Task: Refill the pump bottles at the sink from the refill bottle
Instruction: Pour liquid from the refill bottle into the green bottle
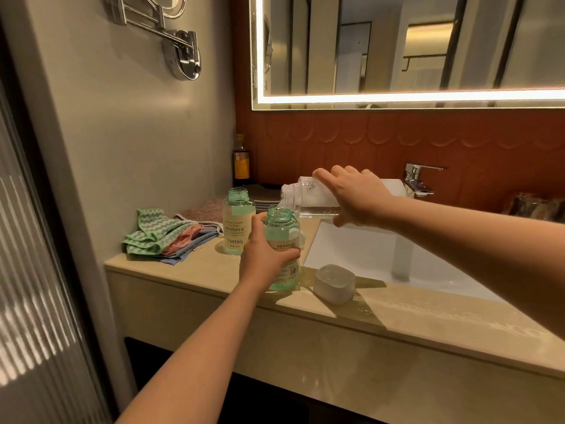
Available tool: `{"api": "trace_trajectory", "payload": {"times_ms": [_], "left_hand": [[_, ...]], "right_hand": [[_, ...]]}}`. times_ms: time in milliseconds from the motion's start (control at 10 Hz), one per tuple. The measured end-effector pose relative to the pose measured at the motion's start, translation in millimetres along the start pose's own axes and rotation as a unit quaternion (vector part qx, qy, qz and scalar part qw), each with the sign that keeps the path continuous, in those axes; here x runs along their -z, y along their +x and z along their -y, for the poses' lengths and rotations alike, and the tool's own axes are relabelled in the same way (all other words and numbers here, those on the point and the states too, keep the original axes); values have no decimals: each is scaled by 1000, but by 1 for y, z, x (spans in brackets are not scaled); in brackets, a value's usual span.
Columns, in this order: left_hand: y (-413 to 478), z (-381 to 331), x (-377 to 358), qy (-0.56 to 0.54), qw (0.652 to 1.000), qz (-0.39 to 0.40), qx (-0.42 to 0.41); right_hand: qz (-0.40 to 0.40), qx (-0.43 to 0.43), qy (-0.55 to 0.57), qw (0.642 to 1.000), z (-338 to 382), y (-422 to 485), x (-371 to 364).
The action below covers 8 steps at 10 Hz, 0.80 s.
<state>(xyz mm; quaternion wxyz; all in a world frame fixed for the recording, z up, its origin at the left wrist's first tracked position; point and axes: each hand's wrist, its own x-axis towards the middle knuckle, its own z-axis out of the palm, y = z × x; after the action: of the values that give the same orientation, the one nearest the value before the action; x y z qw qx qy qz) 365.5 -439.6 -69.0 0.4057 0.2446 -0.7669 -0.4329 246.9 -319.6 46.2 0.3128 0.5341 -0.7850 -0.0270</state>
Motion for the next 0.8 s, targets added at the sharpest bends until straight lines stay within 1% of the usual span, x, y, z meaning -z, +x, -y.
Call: {"api": "trace_trajectory", "payload": {"times_ms": [800], "left_hand": [[1, 1, 0, 4, 1000, 0, 8]], "right_hand": [[-1, 2, 4, 1000, 1, -1, 2]]}}
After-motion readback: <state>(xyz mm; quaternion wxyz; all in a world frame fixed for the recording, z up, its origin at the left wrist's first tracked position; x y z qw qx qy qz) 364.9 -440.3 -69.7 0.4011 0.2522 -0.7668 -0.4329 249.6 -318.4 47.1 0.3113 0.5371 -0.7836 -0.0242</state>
